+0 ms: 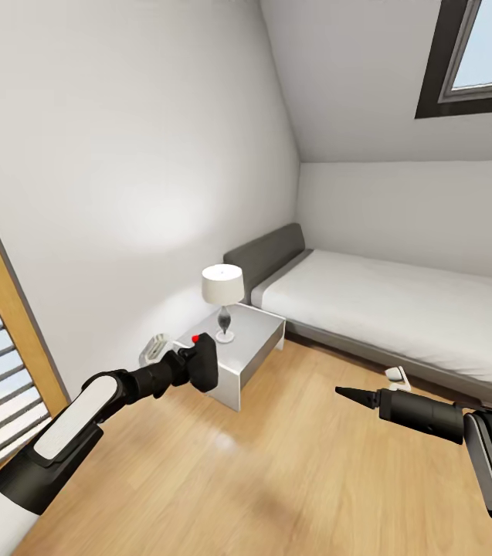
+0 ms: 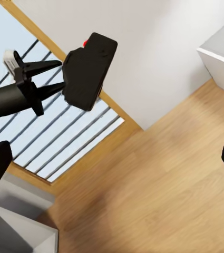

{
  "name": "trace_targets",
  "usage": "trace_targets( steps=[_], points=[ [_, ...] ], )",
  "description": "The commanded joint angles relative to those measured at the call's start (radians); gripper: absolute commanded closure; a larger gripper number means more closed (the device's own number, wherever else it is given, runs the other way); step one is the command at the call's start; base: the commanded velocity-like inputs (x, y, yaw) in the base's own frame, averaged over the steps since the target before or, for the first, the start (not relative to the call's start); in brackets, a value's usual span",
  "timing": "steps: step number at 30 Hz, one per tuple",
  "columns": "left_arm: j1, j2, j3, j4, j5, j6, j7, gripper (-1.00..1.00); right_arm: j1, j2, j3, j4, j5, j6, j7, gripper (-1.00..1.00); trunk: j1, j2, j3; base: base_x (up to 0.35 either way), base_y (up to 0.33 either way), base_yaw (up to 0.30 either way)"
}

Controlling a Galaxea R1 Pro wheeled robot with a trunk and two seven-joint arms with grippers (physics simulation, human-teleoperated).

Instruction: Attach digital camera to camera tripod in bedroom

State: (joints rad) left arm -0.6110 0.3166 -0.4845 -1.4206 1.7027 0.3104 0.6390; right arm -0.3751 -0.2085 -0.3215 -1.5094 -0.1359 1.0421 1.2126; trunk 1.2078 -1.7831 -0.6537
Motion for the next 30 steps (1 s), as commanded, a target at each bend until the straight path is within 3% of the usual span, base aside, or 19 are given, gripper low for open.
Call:
trace_targets(
  steps=[1, 11, 30],
  points=[
    [-0.001, 0.001, -0.002, 0.000, 0.007, -0.011, 0.007, 1.00, -0.001, 0.000, 0.000, 0.000, -0.001, 0.005, 0.002, -1.00, -0.004, 0.007, 0.002, 0.000, 0.000, 0.000],
    [-0.001, 0.002, -0.002, 0.006, 0.009, -0.017, -0.027, 1.00, -0.001, 0.000, 0.001, 0.000, -0.001, 0.005, 0.001, -1.00, -0.042, 0.077, 0.034, 0.000, 0.000, 0.000],
    [-0.001, 0.002, -0.002, 0.008, 0.010, -0.017, -0.030, 1.00, -0.001, 0.000, 0.001, 0.000, -0.001, 0.005, 0.001, -1.00, -0.115, 0.210, 0.093, 0.000, 0.000, 0.000]
  ],
)
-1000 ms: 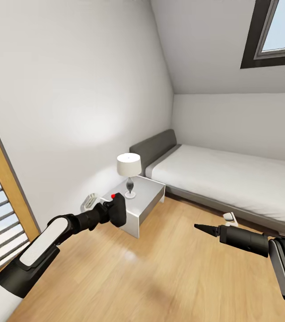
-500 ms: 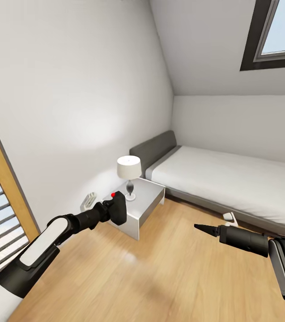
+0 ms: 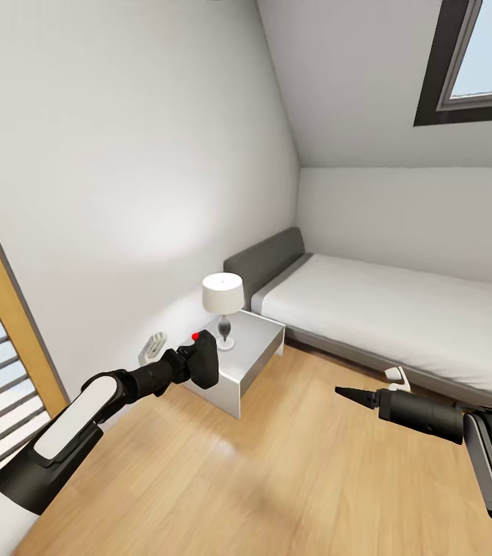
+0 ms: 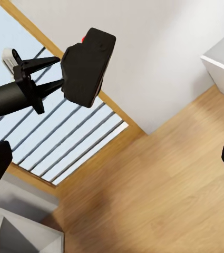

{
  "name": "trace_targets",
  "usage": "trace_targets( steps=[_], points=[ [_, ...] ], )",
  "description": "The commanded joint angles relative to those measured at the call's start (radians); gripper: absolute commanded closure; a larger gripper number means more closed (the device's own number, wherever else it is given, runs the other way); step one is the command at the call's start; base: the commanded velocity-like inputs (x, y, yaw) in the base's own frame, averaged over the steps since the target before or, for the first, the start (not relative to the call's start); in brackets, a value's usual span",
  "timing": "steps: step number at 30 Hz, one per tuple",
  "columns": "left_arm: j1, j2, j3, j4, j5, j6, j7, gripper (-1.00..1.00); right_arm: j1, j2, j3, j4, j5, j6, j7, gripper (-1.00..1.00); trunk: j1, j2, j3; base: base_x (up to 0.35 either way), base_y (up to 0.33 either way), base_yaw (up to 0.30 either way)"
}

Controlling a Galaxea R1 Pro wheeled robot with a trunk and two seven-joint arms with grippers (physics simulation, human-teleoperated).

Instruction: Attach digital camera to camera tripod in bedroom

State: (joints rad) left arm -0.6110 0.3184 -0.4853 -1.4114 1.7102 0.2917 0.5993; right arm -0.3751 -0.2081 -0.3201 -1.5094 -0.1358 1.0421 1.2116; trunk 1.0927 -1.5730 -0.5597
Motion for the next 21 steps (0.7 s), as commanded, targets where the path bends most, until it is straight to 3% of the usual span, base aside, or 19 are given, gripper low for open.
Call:
trace_targets(
  steps=[1, 21],
  points=[
    [-0.001, 0.001, -0.001, -0.001, 0.002, 0.001, 0.010, 1.00, -0.001, 0.000, -0.001, 0.000, -0.001, 0.005, 0.002, -1.00, -0.004, 0.007, 0.002, 0.000, 0.000, 0.000],
    [-0.001, 0.001, -0.001, -0.001, 0.003, 0.001, 0.010, 1.00, -0.001, -0.001, -0.002, 0.000, -0.001, 0.005, 0.002, -1.00, -0.081, 0.147, 0.065, 0.000, 0.000, 0.000]
  ],
)
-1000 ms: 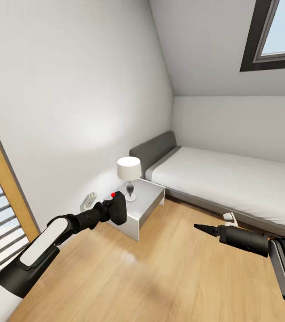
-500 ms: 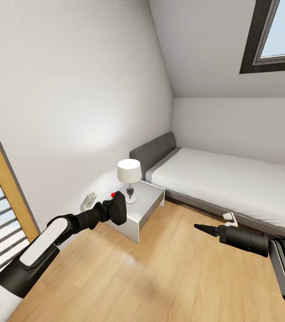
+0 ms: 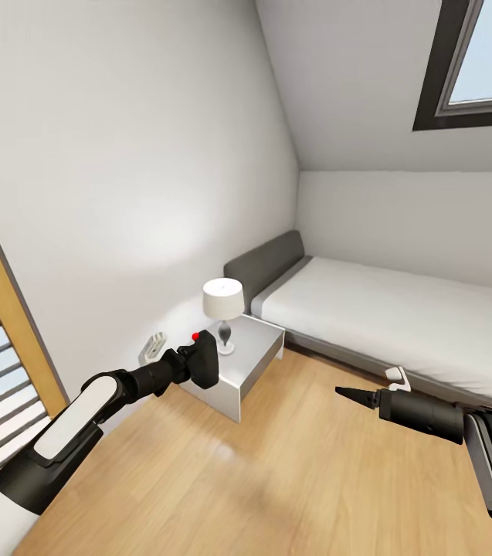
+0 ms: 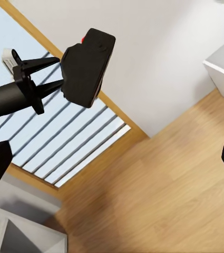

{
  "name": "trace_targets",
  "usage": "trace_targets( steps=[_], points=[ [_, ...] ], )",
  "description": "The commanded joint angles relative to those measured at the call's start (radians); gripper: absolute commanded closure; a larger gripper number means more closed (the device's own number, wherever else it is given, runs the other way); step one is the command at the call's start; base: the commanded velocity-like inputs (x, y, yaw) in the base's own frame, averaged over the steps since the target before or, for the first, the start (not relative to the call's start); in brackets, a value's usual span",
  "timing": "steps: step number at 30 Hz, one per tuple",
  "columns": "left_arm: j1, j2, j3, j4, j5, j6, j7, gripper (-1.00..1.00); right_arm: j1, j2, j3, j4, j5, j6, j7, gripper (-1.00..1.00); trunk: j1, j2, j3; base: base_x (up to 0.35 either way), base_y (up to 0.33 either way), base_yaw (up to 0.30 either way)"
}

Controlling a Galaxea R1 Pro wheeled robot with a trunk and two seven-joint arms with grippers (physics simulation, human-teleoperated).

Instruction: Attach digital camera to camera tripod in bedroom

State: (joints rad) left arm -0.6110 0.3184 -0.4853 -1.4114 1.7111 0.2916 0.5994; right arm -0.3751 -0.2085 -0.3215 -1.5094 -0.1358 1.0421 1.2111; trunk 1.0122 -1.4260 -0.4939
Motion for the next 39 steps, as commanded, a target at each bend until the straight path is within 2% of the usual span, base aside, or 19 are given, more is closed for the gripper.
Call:
trace_targets(
  steps=[1, 39],
  points=[
    [-0.001, 0.001, -0.001, -0.001, 0.002, 0.001, 0.010, 1.00, -0.001, 0.000, 0.000, 0.000, -0.001, 0.005, 0.002, -1.00, -0.004, 0.007, 0.002, 0.000, 0.000, 0.000],
    [-0.001, 0.000, -0.001, 0.003, 0.002, 0.000, 0.010, 1.00, -0.001, 0.000, 0.001, 0.000, 0.002, 0.005, 0.002, -1.00, -0.150, 0.273, 0.121, 0.000, 0.000, 0.000]
  ],
)
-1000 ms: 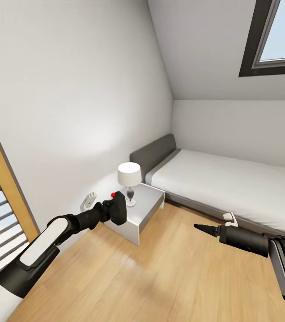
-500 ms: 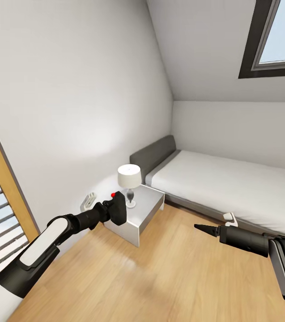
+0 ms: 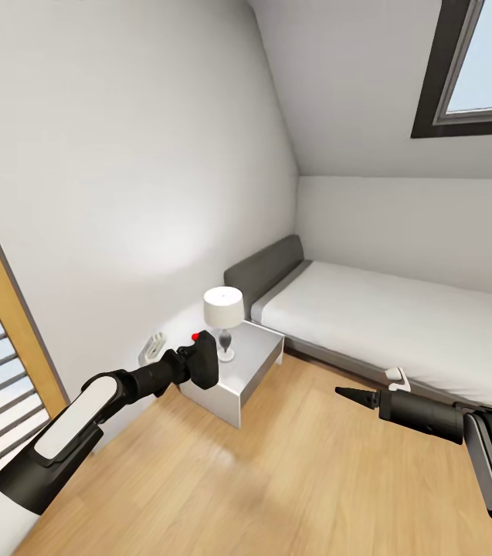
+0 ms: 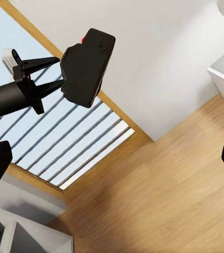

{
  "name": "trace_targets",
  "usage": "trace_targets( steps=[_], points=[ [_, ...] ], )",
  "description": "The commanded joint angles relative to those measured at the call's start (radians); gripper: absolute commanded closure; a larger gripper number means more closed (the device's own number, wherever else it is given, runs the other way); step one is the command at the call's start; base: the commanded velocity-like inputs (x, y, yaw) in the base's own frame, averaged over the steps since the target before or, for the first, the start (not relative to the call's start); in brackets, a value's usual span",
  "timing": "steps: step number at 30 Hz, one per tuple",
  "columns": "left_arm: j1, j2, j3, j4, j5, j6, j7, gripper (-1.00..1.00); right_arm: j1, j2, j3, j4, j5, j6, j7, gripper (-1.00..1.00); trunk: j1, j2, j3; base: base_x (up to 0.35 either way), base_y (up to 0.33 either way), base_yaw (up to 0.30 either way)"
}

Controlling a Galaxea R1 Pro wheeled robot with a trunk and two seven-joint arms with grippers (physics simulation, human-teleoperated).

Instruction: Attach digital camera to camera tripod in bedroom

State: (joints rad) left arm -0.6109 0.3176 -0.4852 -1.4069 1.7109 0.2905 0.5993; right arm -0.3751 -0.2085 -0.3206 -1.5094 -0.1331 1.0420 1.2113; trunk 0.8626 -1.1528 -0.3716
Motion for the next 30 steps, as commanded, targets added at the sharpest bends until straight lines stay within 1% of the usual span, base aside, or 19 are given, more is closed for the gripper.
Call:
trace_targets(
  steps=[1, 20, 25, 26, 30],
  points=[
    [-0.001, 0.001, -0.001, -0.001, 0.003, 0.001, 0.010, 1.00, -0.001, 0.000, 0.000, 0.000, -0.001, 0.005, 0.002, -1.00, -0.004, 0.006, 0.002, 0.000, 0.000, 0.000],
    [-0.001, 0.000, -0.001, 0.000, 0.003, 0.001, 0.009, 1.00, -0.001, 0.000, -0.001, 0.001, 0.004, 0.005, 0.000, -1.00, -0.077, 0.139, 0.062, 0.000, 0.000, 0.000],
    [-0.001, 0.000, -0.002, 0.018, 0.003, 0.000, 0.010, 1.00, -0.001, -0.001, -0.006, 0.022, 0.007, 0.005, -0.006, -1.00, -0.096, 0.174, 0.077, 0.000, 0.000, 0.000],
    [-0.001, 0.000, -0.002, 0.024, 0.003, -0.001, 0.010, 1.00, -0.001, -0.002, -0.007, 0.029, 0.011, 0.005, -0.009, -1.00, -0.100, 0.181, 0.080, 0.000, 0.000, 0.000],
    [-0.001, -0.004, -0.004, 0.106, -0.003, -0.006, 0.011, 1.00, -0.001, -0.003, -0.010, 0.085, 0.076, 0.005, -0.048, -1.00, -0.115, 0.209, 0.093, 0.000, 0.000, 0.000]
  ],
)
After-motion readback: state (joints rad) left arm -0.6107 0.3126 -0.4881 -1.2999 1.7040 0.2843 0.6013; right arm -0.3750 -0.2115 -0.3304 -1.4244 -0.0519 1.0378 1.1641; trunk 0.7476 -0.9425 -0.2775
